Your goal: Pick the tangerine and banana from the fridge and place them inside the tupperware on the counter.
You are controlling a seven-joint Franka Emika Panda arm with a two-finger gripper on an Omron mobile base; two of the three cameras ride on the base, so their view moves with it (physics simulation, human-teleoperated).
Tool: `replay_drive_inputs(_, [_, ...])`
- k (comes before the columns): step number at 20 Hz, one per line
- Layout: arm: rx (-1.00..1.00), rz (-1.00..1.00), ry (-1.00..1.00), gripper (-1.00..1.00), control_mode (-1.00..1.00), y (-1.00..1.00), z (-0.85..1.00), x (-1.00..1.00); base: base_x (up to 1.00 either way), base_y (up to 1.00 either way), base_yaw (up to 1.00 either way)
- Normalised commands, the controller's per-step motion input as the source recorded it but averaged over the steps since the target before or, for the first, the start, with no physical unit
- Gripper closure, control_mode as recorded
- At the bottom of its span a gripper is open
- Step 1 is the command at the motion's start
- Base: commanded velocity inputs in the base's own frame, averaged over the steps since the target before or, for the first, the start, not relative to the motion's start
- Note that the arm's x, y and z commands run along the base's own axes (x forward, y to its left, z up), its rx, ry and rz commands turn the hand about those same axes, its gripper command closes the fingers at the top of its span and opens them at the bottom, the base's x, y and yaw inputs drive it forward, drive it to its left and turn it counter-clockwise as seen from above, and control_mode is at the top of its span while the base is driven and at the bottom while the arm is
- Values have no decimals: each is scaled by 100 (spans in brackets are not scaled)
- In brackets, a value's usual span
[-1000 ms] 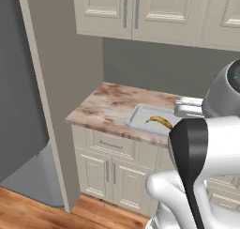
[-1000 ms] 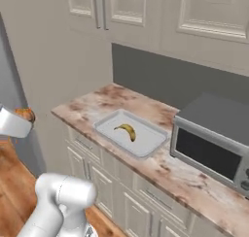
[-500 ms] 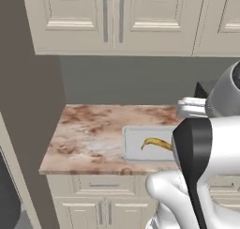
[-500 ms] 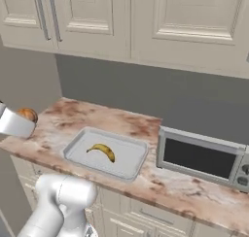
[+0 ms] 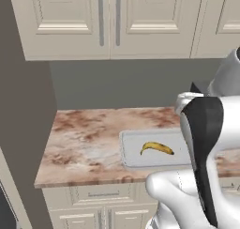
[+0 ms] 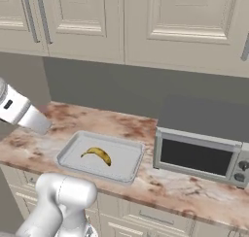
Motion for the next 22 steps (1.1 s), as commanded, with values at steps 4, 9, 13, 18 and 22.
replay_drive_inputs(4, [48, 28, 39, 100, -100, -43, -68, 18, 0, 0, 0])
replay_drive_inputs(9, [32, 13, 4, 100, -100, -32, -68, 1, 0, 0, 0])
replay_drive_inputs(13, [4, 1, 0, 100, -100, -18, -49, 0, 0, 0, 0])
replay_drive_inputs(18, [-8, -11, 0, 100, -100, 0, -27, 10, 0, 0, 0])
replay_drive_inputs(22, [-19, -24, 1, 100, -100, 0, -19, 27, 0, 0, 0])
